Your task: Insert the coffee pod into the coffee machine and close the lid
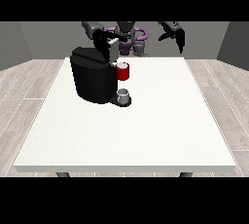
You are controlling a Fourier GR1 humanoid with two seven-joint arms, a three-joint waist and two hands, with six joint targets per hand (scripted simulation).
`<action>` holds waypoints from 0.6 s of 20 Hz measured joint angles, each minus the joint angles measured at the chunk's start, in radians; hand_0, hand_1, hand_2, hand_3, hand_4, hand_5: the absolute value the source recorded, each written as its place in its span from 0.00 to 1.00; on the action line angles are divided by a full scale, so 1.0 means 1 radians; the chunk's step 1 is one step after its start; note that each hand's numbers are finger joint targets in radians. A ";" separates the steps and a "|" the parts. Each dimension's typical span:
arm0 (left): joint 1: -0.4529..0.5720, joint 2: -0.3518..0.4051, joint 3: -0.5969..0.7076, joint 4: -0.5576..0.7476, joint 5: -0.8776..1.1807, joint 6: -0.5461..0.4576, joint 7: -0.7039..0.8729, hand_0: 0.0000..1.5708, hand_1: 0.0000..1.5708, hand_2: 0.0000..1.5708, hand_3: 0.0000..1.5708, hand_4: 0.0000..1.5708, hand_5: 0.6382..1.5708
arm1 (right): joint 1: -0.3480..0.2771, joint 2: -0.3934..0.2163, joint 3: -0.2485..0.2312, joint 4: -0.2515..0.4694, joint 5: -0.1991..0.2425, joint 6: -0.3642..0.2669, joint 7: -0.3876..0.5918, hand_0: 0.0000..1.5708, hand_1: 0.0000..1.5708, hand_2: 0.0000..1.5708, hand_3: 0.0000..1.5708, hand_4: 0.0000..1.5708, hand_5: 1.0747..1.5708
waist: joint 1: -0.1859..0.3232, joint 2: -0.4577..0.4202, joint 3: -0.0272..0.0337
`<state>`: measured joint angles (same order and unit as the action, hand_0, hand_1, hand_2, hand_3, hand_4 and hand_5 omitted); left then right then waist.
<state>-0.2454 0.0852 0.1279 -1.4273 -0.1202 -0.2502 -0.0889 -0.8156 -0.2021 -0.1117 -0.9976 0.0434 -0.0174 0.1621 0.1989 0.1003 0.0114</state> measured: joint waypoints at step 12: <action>-0.065 -0.007 -0.028 0.012 0.000 -0.017 -0.020 0.00 0.00 0.00 0.00 0.27 1.00 | -0.073 -0.084 0.022 -0.048 0.104 -0.044 0.167 0.00 0.00 0.00 0.00 0.10 1.00 | 0.083 0.057 0.0155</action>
<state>-0.3103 0.0781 0.1002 -1.4158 -0.1197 -0.2675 -0.1089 -0.8882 -0.2864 -0.0892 -1.0460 0.1473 -0.0612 0.3295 0.2815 0.1572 0.0269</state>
